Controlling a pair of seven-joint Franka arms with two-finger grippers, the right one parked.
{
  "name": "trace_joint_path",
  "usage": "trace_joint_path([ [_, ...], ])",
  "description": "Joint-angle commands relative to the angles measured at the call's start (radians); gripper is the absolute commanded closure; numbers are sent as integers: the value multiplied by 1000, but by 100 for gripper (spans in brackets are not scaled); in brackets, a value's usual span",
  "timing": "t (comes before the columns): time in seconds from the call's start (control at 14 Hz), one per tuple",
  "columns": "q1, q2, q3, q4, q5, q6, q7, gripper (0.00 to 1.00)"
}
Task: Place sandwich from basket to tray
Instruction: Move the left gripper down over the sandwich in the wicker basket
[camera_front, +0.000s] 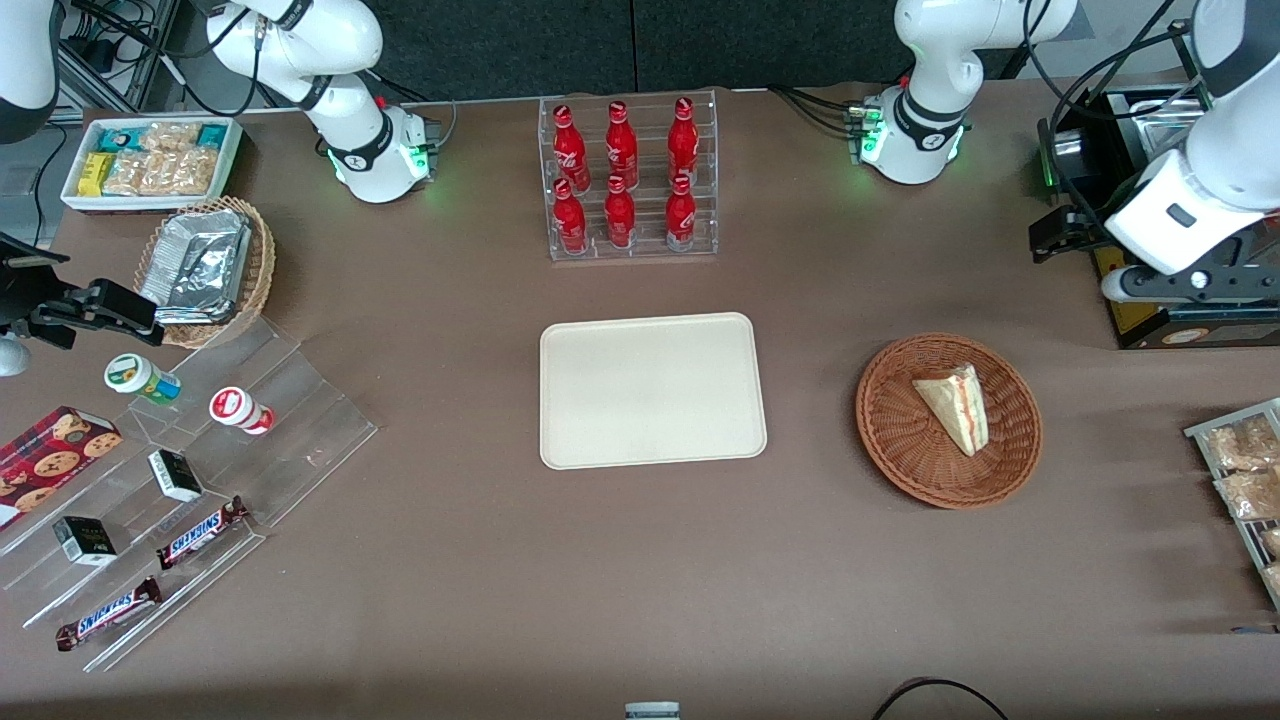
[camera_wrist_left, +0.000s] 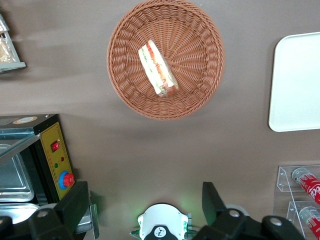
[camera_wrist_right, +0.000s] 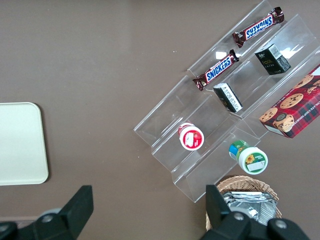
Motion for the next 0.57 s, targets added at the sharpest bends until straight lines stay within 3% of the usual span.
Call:
trace_joint_path([
  [0.0,-8,-17,15,1,-7,-21,13,0],
  [0.5,-10,-4,18,-193,-1,194,-13,0],
])
